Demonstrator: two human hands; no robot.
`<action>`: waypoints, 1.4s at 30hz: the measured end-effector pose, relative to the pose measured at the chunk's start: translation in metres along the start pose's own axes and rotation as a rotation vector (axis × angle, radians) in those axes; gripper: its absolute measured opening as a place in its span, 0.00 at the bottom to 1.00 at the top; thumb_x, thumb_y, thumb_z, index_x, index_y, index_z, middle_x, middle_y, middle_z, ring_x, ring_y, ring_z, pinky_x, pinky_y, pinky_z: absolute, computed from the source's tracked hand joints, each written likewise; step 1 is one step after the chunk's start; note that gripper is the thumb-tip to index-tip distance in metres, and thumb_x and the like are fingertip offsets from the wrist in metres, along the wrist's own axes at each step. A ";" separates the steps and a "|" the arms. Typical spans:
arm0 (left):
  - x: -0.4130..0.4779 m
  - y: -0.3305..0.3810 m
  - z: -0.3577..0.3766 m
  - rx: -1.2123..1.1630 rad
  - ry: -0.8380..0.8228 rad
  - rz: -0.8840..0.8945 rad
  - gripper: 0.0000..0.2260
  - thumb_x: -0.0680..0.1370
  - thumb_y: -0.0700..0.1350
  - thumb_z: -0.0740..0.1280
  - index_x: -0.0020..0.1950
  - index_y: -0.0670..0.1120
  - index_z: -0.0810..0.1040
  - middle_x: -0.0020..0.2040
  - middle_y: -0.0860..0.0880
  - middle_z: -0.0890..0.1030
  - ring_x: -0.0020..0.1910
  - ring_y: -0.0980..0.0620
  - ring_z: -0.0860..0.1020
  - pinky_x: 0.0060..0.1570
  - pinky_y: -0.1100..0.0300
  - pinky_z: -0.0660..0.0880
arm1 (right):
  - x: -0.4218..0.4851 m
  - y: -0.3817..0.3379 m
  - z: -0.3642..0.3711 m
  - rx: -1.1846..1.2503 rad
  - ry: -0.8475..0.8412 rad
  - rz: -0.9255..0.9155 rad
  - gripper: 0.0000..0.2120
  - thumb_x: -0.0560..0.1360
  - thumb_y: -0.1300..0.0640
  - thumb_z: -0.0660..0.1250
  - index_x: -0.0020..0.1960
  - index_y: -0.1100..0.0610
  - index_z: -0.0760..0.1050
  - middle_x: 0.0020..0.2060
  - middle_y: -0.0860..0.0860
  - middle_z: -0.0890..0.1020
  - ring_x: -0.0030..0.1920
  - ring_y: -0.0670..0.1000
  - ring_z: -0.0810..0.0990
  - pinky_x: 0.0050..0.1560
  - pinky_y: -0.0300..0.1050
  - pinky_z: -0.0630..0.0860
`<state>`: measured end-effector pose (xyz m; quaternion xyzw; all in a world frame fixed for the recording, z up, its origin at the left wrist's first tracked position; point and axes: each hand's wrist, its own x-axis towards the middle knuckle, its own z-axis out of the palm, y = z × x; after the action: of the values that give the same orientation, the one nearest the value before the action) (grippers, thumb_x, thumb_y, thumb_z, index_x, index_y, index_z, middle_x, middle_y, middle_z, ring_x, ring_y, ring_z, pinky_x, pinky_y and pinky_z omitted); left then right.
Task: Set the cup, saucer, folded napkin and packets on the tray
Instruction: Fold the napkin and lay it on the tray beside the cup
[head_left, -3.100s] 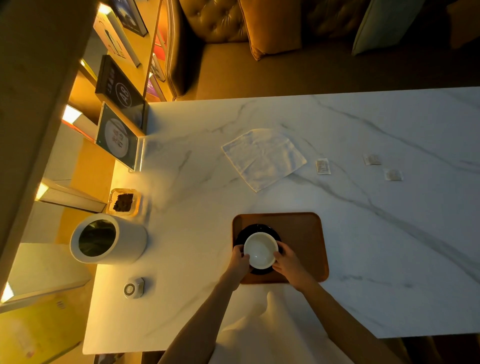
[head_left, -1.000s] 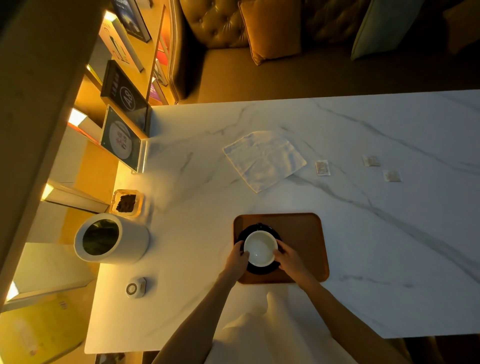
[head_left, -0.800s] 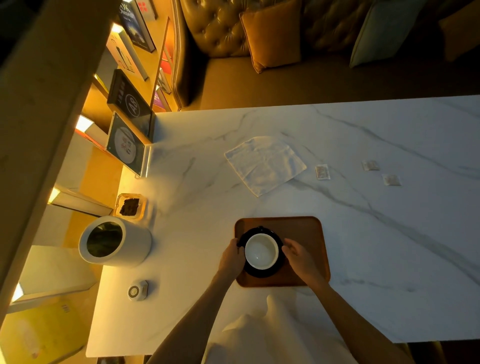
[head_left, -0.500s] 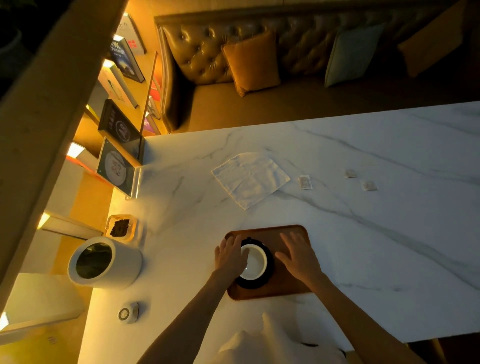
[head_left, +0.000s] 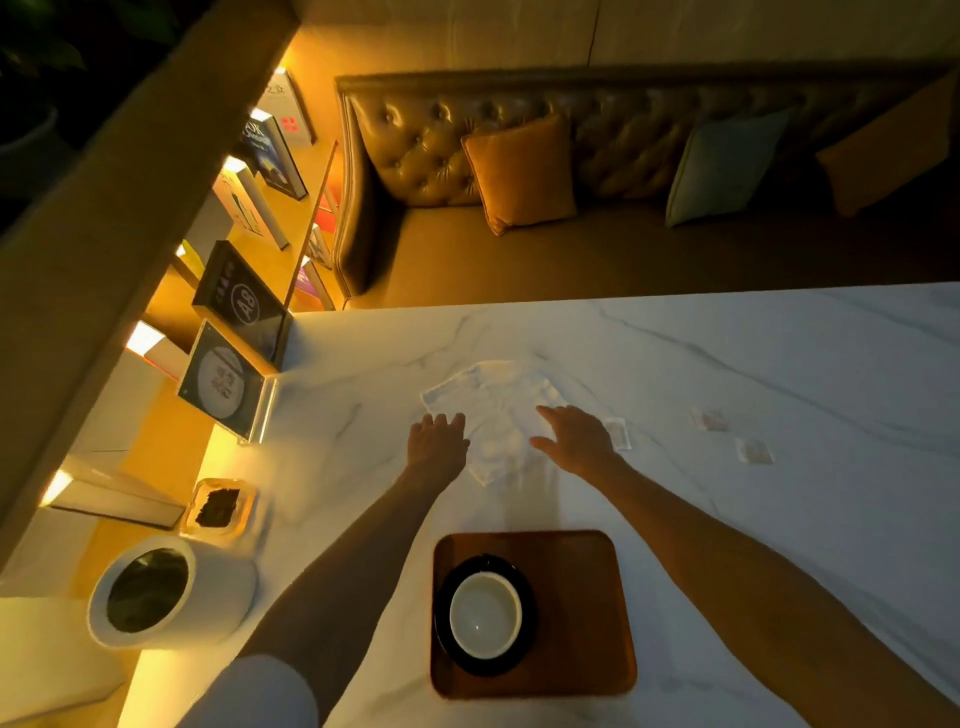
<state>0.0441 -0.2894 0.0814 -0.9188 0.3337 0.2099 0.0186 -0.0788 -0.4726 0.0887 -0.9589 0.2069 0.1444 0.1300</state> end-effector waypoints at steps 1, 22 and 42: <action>0.013 -0.003 -0.004 0.016 0.000 0.000 0.20 0.82 0.51 0.57 0.73 0.47 0.63 0.69 0.42 0.72 0.68 0.41 0.69 0.67 0.47 0.66 | 0.016 0.000 -0.005 -0.015 0.003 -0.003 0.29 0.77 0.41 0.59 0.74 0.52 0.61 0.66 0.56 0.75 0.66 0.57 0.73 0.65 0.52 0.71; 0.196 -0.081 0.067 -0.320 0.015 -0.286 0.11 0.78 0.47 0.66 0.58 0.45 0.73 0.56 0.43 0.76 0.55 0.43 0.74 0.56 0.50 0.76 | 0.268 -0.004 0.074 -0.039 0.041 -0.082 0.14 0.78 0.47 0.60 0.57 0.55 0.75 0.52 0.54 0.79 0.54 0.55 0.79 0.50 0.45 0.76; 0.032 -0.018 -0.126 -0.703 0.179 0.172 0.13 0.80 0.47 0.63 0.60 0.54 0.63 0.53 0.48 0.79 0.46 0.52 0.77 0.49 0.58 0.74 | 0.084 -0.071 -0.128 0.472 -0.040 -0.278 0.18 0.75 0.45 0.66 0.63 0.48 0.76 0.66 0.49 0.76 0.67 0.50 0.71 0.69 0.54 0.64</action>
<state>0.1245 -0.3168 0.1819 -0.8525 0.3174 0.2314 -0.3448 0.0539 -0.4796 0.1923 -0.9181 0.0987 0.0918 0.3726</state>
